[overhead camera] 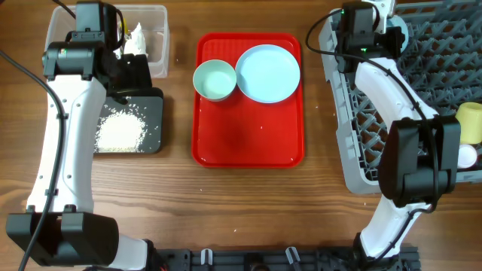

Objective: Sort waste into correct bins and load items into the dishwasher rack
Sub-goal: 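Grasp the light blue bowl and place it in the rack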

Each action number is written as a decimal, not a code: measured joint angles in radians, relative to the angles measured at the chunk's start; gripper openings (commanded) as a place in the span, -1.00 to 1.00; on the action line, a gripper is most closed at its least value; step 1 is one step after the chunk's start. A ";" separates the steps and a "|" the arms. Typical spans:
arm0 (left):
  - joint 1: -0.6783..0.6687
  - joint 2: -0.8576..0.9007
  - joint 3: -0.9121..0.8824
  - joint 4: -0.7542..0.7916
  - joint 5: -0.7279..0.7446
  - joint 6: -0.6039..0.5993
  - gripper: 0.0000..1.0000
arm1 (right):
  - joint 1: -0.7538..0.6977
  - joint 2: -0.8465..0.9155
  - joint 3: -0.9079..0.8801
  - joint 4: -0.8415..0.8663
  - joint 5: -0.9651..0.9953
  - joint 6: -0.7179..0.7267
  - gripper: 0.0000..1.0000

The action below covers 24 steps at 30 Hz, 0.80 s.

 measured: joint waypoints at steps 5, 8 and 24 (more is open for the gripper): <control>0.000 0.000 0.000 0.000 0.000 0.000 1.00 | 0.021 0.000 0.000 -0.002 -0.026 0.022 -0.91; 0.000 0.000 0.000 0.000 0.000 0.000 1.00 | 0.060 0.000 0.000 -0.008 -0.050 0.024 -0.91; 0.000 0.000 0.000 0.000 0.000 0.000 1.00 | 0.089 0.000 0.007 -0.383 -0.210 0.092 0.90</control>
